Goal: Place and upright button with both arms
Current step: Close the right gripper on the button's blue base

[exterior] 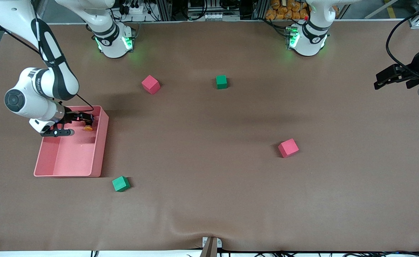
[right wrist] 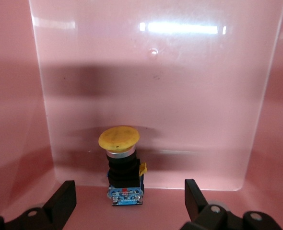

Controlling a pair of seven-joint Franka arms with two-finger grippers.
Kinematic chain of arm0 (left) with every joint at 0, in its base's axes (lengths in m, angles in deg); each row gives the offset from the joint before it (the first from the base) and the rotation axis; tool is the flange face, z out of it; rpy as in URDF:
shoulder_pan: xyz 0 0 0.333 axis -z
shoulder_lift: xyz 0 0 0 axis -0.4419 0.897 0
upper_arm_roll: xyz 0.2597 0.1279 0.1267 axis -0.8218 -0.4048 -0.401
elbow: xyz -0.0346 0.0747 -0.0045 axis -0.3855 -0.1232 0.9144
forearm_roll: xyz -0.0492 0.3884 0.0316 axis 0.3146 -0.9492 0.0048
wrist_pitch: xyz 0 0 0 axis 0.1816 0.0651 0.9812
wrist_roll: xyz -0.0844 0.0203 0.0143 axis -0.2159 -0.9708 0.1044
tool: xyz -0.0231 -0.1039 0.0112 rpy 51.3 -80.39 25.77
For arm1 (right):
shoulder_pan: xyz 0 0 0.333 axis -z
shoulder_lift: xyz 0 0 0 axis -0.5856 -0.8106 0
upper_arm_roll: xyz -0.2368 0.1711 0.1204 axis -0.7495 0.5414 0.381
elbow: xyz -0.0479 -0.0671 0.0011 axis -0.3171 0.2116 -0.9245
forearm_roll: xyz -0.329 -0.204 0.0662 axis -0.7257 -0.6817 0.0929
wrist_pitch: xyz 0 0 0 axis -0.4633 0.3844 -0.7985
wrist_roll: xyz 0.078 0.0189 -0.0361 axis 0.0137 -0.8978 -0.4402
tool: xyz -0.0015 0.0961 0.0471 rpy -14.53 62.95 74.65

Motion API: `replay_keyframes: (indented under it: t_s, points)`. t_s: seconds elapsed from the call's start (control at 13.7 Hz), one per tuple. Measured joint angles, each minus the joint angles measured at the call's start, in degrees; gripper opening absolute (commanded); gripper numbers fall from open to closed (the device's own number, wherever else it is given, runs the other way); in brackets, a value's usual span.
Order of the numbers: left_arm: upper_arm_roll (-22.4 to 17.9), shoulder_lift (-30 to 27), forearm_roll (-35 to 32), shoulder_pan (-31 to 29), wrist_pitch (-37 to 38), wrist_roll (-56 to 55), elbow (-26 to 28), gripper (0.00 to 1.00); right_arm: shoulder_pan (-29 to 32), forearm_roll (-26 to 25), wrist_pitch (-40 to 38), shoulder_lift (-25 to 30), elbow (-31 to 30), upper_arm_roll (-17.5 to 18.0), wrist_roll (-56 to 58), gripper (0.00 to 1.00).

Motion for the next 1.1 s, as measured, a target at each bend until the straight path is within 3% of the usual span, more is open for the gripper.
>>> replay_keyframes:
  t_s: [0.58,0.66,0.73,0.8,1.1]
  points:
    - [-0.12,0.0,0.0,-0.08,0.6,0.0,-0.08,1.0,-0.06,0.0,5.88,-6.42,-0.46,0.04,0.01,1.0]
    - [-0.13,0.0,0.0,-0.08,0.61,0.0,-0.08,1.0,-0.06,0.0,5.88,-7.0,-0.65,0.04,0.01,0.81]
    - [-0.13,0.0,0.0,-0.08,0.61,0.0,-0.08,1.0,-0.06,-0.02,6.03,-7.28,-0.83,0.02,0.02,0.42]
    - [-0.13,0.0,0.0,-0.08,0.61,0.0,-0.09,1.0,-0.07,-0.02,5.93,-7.16,-0.86,0.05,0.03,0.19]
    - [-0.13,0.0,0.0,-0.08,0.61,0.0,-0.09,1.0,-0.25,-0.02,5.31,-6.73,-1.07,0.2,0.04,0.0]
